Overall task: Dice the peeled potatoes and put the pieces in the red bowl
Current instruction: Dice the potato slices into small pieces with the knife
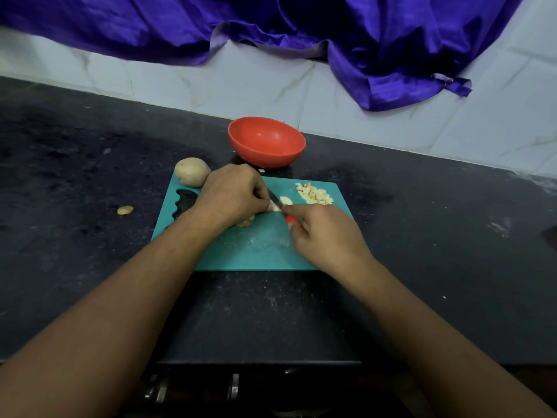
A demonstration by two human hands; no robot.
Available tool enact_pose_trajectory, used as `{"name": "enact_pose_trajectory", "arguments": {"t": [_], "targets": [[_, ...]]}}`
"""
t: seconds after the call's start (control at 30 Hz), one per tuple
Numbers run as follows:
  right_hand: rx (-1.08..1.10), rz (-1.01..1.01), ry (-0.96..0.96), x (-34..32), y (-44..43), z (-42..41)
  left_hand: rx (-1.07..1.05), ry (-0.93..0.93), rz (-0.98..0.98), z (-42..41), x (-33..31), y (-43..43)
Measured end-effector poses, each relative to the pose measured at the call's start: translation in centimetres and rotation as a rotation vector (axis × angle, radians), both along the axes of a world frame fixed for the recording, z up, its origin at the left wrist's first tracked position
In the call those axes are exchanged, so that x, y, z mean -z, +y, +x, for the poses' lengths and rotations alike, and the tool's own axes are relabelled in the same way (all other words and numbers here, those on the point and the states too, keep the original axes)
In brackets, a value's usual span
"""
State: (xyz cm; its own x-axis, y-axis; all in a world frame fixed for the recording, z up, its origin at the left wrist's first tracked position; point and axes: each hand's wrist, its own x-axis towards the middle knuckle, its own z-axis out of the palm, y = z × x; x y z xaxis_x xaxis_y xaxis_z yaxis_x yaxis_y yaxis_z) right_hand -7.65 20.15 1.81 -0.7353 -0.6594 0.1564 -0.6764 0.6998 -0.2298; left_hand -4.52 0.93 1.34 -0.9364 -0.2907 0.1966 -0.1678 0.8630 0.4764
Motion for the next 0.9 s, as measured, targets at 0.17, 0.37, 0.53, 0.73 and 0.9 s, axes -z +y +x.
{"name": "enact_pose_trajectory", "arguments": {"t": [0.17, 0.37, 0.53, 0.73, 0.9], "targets": [[0.148, -0.609, -0.658, 0.5, 1.1, -2.2, 0.007, -0.016, -0.019, 0.0, -0.3, -0.1], [0.137, -0.332, -0.208, 0.9, 1.6, -2.5, 0.019, -0.014, 0.005, 0.0, -0.2, -0.3], [0.079, -0.006, 0.126, 0.4, 1.6, -1.5, 0.021, -0.023, -0.020, -0.1, -0.3, -0.1], [-0.106, 0.078, 0.240, -0.3, 2.0, -3.2, 0.025, -0.014, -0.001, -0.1, -0.2, -0.1], [-0.191, 0.090, 0.236, -0.6, 2.3, -4.7, 0.070, 0.011, 0.027, 0.0, 0.0, -0.2]]}}
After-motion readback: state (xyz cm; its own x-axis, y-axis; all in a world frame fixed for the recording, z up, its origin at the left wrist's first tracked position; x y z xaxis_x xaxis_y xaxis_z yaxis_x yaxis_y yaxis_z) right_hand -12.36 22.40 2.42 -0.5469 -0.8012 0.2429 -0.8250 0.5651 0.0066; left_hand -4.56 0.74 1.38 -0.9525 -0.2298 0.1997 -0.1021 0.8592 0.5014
